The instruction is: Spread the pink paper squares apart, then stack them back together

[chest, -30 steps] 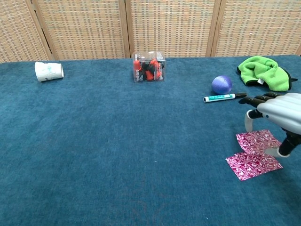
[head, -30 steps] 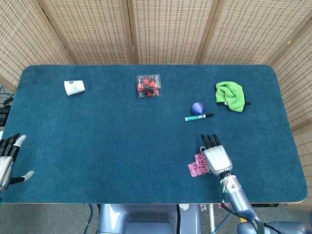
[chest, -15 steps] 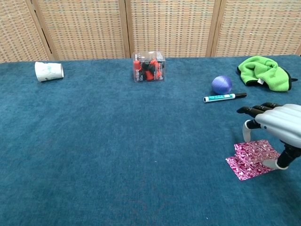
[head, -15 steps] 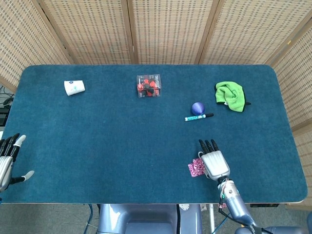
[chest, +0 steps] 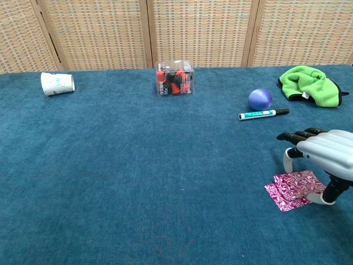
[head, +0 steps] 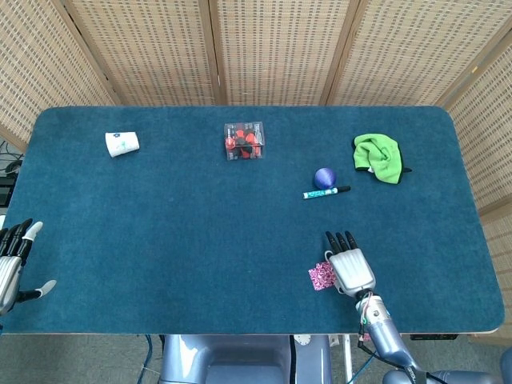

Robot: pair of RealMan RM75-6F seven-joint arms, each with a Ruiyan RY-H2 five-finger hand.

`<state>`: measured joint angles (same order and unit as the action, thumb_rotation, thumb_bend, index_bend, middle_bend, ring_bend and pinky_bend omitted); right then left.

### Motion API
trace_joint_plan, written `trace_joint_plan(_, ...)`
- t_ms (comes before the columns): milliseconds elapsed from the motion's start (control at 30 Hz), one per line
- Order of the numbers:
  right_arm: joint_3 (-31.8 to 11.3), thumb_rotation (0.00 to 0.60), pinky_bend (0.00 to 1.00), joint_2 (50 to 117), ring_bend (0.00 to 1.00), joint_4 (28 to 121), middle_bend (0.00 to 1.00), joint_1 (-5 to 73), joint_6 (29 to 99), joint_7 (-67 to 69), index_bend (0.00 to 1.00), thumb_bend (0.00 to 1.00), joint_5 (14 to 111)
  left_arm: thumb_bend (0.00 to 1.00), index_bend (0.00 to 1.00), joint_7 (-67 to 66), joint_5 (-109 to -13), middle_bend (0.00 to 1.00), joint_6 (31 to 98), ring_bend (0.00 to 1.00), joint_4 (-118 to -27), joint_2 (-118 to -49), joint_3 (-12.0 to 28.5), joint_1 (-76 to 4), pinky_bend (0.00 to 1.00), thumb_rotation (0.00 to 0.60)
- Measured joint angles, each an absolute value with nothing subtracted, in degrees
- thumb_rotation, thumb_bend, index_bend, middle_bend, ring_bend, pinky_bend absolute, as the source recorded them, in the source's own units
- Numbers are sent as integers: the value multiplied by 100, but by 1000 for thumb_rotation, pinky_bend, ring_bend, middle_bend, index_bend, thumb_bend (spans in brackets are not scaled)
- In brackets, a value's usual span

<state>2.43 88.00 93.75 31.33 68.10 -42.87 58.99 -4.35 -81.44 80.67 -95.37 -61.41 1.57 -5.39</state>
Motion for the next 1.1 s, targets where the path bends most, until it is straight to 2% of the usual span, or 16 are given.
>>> trace_joint_plan(400, 170, 600, 0, 8747, 0, 9423, 0, 3073, 6701, -4335, 306, 260, 5845, 0, 0, -437, -8146, 0, 8068, 0, -9532, -6142, 156, -538, 0, 600)
trace_joint_plan(800, 152, 600, 0, 8653, 0, 9640, 0, 3024, 6748, -4416, 279, 234, 5955, 0, 0, -429, -8152, 0, 8074, 0, -9525, -6146, 156, -536, 0, 600)
trace_joint_plan(1000, 149, 600, 0, 8268, 0, 9924, 0, 2891, 7027, -4018, 279, 252, 6474, 0, 0, -388, -8154, 0, 8064, 0, -9520, -6138, 157, -540, 0, 600)
trace_joint_plan(1100, 243, 600, 0, 8023, 0, 9900, 0, 2708, 7352, -3435, 256, 220, 7115, 0, 0, -373, -8155, 0, 8056, 0, -9504, -6136, 158, -545, 0, 600)
